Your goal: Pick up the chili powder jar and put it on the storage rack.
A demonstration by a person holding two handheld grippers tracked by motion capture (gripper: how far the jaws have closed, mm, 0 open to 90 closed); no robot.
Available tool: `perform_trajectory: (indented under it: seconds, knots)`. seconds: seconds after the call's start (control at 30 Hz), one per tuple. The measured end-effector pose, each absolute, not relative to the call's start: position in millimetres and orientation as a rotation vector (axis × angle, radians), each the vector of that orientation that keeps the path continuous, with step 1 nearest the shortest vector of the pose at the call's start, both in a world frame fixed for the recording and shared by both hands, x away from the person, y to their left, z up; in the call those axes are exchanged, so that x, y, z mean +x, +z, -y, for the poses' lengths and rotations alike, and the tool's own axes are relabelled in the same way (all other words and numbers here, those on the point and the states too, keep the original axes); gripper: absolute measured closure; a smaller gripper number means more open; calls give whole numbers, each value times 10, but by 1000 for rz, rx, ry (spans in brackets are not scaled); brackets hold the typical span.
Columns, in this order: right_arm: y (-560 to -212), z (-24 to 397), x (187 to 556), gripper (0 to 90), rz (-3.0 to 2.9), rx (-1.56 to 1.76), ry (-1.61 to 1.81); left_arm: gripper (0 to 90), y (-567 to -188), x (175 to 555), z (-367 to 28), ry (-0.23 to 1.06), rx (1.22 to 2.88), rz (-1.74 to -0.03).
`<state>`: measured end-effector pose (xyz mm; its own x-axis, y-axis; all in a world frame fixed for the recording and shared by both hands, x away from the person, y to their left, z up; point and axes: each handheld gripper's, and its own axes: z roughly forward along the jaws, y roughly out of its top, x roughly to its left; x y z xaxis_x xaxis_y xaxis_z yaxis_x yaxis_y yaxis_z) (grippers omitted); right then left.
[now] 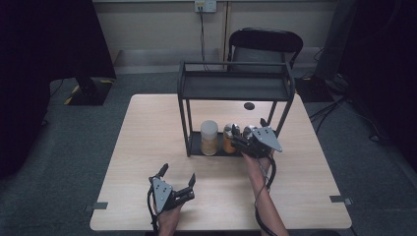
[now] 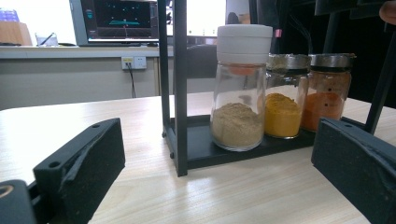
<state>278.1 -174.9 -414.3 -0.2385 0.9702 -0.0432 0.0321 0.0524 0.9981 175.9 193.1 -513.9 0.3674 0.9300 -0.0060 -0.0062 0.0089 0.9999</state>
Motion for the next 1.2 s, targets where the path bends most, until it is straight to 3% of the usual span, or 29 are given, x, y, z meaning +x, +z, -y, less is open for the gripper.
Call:
perform_trajectory:
  seconds: [1.2]
  knots:
    - [-4103,1926,2490,11,-1399,1075,1370,22,-5136,1760,-1928,926,1354,-927]
